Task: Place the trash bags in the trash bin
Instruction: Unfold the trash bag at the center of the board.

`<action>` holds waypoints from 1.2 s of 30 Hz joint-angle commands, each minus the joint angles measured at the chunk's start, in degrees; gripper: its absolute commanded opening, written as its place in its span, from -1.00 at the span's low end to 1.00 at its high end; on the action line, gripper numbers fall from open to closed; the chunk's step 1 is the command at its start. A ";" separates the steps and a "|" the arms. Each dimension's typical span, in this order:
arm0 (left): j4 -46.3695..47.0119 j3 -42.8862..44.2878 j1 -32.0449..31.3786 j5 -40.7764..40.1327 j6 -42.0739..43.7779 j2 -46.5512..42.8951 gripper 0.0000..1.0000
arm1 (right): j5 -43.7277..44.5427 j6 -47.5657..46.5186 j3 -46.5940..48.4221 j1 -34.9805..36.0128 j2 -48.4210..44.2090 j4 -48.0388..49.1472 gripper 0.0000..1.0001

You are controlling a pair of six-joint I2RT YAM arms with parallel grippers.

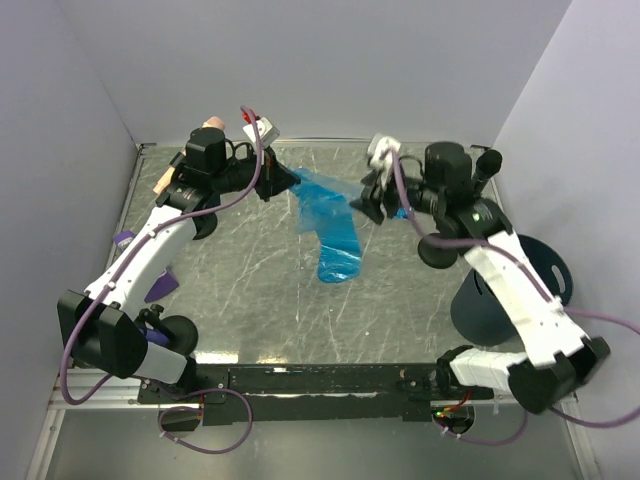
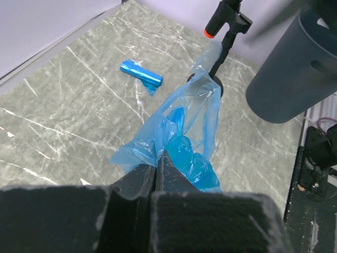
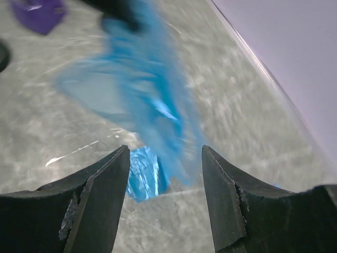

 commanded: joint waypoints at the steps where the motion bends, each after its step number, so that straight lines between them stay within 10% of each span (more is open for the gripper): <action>1: 2.14 2.20 0.18 2.73 -3.16 -0.33 -0.99 | -2.85 -11.27 -4.80 6.95 -4.42 1.48 0.26; 13: 1.43 2.03 0.27 4.67 -2.55 -0.68 -0.99 | 5.52 -16.81 -2.18 11.62 6.21 6.85 0.26; 21: 0.03 2.29 1.76 2.04 -1.23 -0.15 -0.99 | 7.26 -22.26 -3.92 14.35 4.29 3.06 -0.98; 36: -4.81 8.18 7.92 7.56 8.96 6.97 -0.99 | 6.39 -25.53 -13.60 13.12 -10.40 -3.18 -1.00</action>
